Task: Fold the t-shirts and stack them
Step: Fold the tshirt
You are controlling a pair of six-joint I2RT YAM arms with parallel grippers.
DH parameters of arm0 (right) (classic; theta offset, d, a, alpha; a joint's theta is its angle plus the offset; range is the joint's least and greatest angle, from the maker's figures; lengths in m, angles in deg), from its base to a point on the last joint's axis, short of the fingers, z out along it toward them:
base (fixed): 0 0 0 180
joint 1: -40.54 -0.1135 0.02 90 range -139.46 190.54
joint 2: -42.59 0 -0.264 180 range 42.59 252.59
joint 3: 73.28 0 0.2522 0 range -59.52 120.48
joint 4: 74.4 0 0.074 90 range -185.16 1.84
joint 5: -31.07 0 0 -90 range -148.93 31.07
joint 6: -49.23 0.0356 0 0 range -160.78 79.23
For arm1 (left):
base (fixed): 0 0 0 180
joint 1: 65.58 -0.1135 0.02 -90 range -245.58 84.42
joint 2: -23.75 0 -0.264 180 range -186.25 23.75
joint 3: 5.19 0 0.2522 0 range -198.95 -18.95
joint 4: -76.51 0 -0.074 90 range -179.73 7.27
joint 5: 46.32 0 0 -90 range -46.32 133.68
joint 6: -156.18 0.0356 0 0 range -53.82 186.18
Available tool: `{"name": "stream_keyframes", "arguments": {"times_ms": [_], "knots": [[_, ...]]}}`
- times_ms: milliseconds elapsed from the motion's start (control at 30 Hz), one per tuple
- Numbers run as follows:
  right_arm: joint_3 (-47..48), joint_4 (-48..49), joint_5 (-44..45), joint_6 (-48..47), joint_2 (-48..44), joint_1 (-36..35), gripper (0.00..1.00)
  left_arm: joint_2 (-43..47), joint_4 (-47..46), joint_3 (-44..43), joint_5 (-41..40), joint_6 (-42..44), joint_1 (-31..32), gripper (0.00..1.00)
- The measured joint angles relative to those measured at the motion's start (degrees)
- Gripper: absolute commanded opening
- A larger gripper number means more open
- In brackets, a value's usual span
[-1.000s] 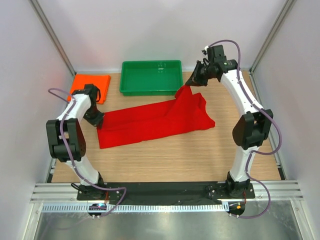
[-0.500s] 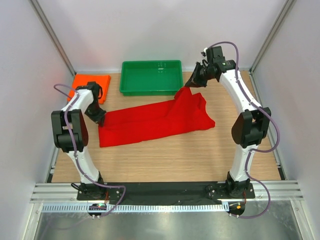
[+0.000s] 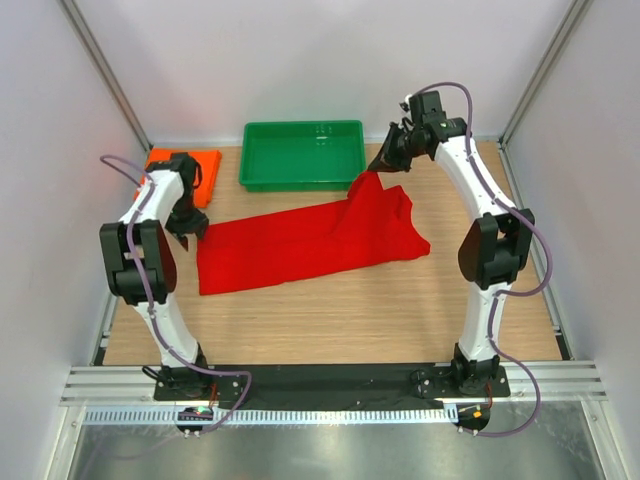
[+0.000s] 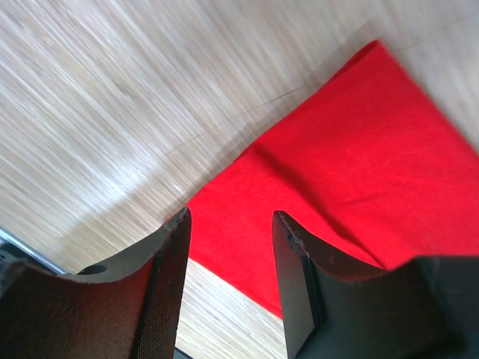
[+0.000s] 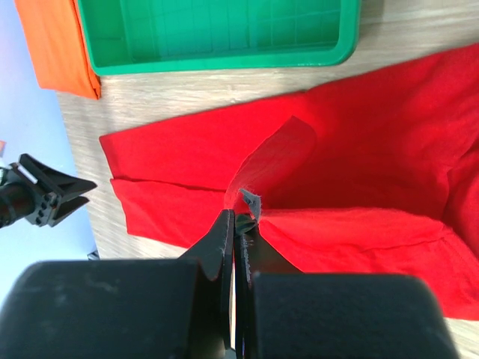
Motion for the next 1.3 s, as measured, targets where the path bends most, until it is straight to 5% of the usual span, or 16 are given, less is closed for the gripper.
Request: {"name": "stream_keyframes", "arguments": {"times_ms": [167, 500, 1300], "knots": [[1.36, 0.02, 0.02, -0.02, 0.55, 0.22, 0.01, 4.7, -1.01, 0.48, 2.4, 2.38, 0.09, 0.43], [1.66, 3.72, -2.71, 0.66, 4.17, 0.35, 0.01, 22.08, -12.79, 24.3, 19.28, 2.89, 4.31, 0.43], [1.55, 10.14, -3.3, 1.16, 11.17, 0.37, 0.01, 29.94, -16.61, 28.76, 25.49, 2.91, 6.67, 0.42]]}}
